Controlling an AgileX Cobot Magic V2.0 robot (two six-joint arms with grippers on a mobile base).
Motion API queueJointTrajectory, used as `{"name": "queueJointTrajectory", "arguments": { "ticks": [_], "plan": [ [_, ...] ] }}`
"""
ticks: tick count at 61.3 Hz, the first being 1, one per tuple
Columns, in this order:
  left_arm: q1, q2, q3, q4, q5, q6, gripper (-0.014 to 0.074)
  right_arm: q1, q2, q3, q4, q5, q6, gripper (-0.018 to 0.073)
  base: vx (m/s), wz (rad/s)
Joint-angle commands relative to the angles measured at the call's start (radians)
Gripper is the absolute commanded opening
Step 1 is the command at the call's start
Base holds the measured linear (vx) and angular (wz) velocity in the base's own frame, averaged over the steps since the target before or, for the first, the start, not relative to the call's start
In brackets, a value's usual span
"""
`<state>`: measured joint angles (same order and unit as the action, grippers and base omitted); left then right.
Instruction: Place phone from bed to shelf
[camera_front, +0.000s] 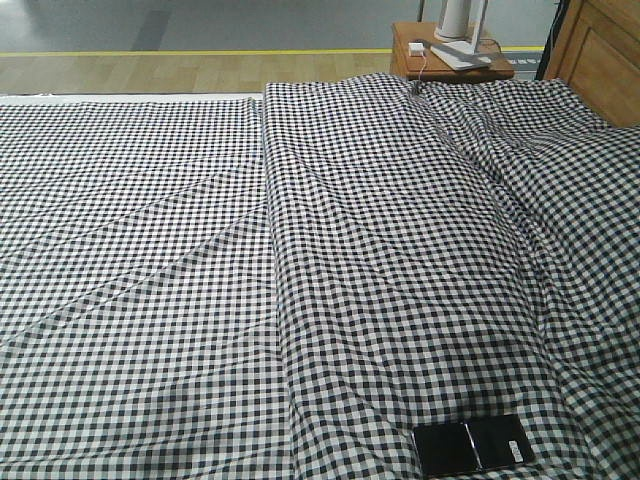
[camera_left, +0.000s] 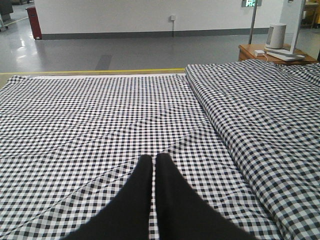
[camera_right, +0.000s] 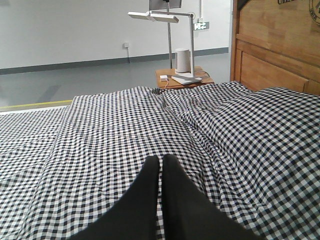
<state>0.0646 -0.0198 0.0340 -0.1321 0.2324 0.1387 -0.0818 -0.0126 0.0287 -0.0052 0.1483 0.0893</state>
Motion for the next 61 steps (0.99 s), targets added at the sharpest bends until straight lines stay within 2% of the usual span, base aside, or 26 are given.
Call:
{"name": "queueJointTrajectory", "arguments": {
  "ticks": [1, 61],
  "plan": [
    [0.001, -0.006, 0.002, -0.006, -0.074, -0.004, 0.0001, -0.007, -0.005, 0.007, -0.015, -0.075, 0.000, -0.0004, 0.00, 0.00],
    [0.001, -0.006, 0.002, -0.006, -0.074, -0.004, 0.0001, -0.007, -0.005, 0.007, -0.015, -0.075, 0.000, -0.0004, 0.00, 0.00]
  ]
}}
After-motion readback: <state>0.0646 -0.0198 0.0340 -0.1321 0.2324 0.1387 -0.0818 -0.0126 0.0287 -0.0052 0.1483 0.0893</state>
